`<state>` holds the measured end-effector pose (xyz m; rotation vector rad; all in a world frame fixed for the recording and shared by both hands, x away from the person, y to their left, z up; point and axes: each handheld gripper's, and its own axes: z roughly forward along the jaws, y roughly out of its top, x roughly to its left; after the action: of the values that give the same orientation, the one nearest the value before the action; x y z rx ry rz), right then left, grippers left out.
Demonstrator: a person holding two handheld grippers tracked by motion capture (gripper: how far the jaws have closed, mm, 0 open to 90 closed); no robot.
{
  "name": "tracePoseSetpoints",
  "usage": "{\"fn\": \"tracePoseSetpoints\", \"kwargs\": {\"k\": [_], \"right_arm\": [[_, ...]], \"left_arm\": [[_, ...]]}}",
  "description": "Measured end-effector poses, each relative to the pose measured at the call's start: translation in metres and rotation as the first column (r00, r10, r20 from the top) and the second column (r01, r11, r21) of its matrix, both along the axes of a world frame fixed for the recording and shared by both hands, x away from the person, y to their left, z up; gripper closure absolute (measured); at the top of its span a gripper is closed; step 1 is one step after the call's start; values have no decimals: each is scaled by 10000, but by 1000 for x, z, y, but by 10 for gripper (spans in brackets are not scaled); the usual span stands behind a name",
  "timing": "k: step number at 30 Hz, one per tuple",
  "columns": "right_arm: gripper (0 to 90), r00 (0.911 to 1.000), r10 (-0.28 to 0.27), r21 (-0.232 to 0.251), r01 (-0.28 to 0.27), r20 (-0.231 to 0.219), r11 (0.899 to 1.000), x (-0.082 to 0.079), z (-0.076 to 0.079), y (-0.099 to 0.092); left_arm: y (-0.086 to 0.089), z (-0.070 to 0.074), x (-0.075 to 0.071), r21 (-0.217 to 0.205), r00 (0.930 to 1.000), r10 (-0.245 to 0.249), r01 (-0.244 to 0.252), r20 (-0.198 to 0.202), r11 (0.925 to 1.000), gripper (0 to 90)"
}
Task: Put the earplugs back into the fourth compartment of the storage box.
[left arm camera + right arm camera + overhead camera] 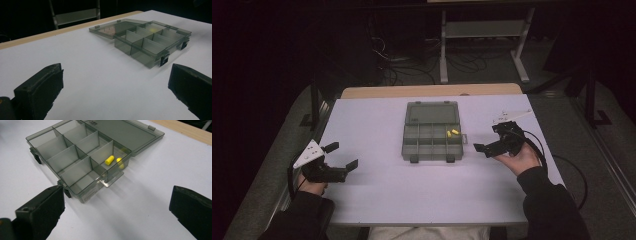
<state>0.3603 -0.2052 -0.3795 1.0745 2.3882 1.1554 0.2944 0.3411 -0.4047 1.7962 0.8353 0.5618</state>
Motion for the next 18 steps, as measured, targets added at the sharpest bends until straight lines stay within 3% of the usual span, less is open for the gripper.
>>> {"fn": "tracePoseSetpoints", "kwargs": {"k": [18], "right_arm": [[0,9901,-789,1287,638,1164,9896,-46,-21,-32]], "left_arm": [[0,0,0,-3,10000,14,-14,-6,10000,0]]}}
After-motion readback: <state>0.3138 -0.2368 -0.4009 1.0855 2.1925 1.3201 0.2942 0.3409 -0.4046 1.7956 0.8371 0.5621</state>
